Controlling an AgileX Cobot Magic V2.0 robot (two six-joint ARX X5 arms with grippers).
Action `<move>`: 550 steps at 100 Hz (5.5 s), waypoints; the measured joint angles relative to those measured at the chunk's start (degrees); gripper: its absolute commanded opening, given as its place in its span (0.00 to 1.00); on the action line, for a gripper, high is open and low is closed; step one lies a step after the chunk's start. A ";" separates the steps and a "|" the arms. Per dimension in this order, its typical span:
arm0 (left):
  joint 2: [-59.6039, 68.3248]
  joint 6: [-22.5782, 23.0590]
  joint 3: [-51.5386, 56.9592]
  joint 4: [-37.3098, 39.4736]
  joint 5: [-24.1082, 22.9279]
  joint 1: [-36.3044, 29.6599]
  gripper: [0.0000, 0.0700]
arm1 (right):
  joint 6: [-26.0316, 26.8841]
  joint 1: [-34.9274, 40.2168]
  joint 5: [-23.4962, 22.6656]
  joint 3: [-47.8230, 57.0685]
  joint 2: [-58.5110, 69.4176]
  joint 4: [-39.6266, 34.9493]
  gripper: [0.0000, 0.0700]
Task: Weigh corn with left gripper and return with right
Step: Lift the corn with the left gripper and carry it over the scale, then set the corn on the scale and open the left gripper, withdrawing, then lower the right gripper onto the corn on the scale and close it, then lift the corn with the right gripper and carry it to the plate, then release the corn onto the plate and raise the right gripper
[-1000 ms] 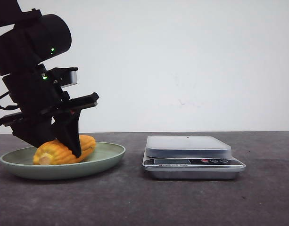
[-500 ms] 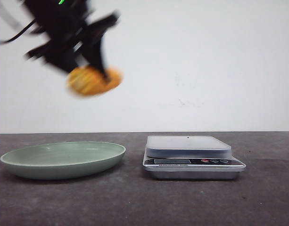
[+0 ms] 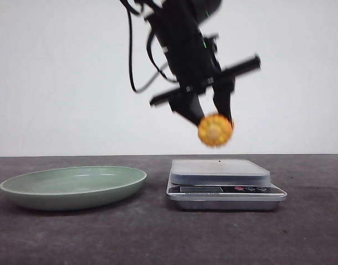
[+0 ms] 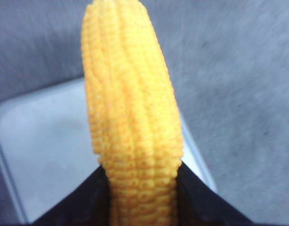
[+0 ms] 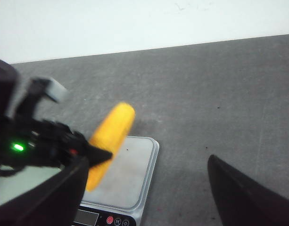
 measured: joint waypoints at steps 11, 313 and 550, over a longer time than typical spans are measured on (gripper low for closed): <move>1.53 -1.01 0.00 -1.31 -0.02 -0.24 0.02 | -0.04 0.00 0.00 0.00 0.00 -0.04 0.73; -104.54 3.08 -30.23 -51.17 -14.88 32.89 0.68 | 3.21 25.05 13.20 15.28 60.78 11.78 0.00; -104.54 3.98 -30.23 -51.15 -14.88 32.89 0.68 | 1.03 25.53 15.76 45.97 48.65 -12.68 0.83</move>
